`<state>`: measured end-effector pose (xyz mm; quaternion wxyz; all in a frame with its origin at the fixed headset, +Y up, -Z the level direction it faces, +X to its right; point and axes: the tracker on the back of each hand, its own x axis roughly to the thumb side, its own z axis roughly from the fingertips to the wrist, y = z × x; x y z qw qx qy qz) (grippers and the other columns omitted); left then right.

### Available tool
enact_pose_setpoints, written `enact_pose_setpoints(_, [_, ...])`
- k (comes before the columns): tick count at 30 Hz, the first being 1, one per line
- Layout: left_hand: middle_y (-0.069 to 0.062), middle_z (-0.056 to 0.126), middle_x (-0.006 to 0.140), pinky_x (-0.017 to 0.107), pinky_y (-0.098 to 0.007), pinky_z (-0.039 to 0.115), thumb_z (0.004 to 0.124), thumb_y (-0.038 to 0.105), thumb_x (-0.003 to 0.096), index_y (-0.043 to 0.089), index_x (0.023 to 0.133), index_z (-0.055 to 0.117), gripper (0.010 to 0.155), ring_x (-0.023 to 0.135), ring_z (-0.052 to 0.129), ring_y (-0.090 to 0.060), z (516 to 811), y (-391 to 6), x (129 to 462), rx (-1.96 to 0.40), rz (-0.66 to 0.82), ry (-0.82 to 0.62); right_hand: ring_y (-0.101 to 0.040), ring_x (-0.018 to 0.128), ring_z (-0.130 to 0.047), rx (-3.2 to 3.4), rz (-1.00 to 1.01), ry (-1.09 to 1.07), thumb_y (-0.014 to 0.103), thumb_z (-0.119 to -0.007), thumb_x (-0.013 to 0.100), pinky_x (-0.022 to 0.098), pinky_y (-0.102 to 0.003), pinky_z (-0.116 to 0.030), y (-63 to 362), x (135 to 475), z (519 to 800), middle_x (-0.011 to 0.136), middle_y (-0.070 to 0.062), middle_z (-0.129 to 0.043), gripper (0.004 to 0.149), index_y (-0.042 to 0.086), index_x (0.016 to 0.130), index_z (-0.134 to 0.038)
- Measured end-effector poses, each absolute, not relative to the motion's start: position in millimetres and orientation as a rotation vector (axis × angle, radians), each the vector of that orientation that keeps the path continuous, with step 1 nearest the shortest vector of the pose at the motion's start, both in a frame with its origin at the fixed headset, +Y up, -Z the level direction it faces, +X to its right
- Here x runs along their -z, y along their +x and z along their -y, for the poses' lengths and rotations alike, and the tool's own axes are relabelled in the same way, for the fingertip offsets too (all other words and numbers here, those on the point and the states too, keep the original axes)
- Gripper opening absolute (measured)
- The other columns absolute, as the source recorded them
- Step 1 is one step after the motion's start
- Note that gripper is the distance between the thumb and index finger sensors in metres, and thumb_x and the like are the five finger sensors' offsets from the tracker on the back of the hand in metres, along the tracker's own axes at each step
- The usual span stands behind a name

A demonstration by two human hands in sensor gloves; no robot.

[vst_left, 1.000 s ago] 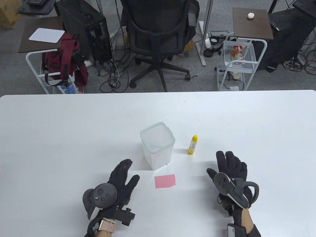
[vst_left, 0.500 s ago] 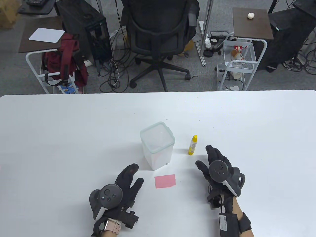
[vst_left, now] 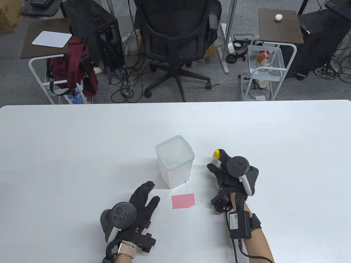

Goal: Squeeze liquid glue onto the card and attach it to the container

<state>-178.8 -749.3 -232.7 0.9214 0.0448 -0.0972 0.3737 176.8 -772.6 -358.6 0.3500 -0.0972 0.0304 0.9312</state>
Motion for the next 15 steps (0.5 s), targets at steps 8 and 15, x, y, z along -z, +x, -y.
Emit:
enact_pose_setpoints(8, [-0.013, 0.072, 0.108, 0.067, -0.042, 0.077, 0.068, 0.050, 0.0543, 0.014, 0.108, 0.057, 0.065, 0.093, 0.081, -0.038, 749.6, -175.5, 235.6, -0.810, 0.203, 0.084, -0.031, 0.088, -0.084, -2.499, 0.081, -0.073, 0.046, -0.073, 0.051, 0.069, -0.051, -0.069, 176.3, 335.3, 758.9, 0.103, -0.004, -0.074, 0.055, 0.028, 0.100, -0.057])
enact_pose_setpoints(15, [-0.013, 0.072, 0.108, 0.067, -0.043, 0.077, 0.068, 0.050, 0.0544, 0.014, 0.108, 0.058, 0.065, 0.093, 0.081, -0.038, 747.7, -171.6, 232.4, -0.830, 0.218, 0.086, -0.032, 0.089, -0.082, -2.489, 0.096, 0.088, 0.047, -0.071, 0.052, 0.069, -0.050, -0.069, 175.9, 280.5, 742.8, 0.104, -0.006, -0.072, 0.055, 0.026, 0.100, -0.054])
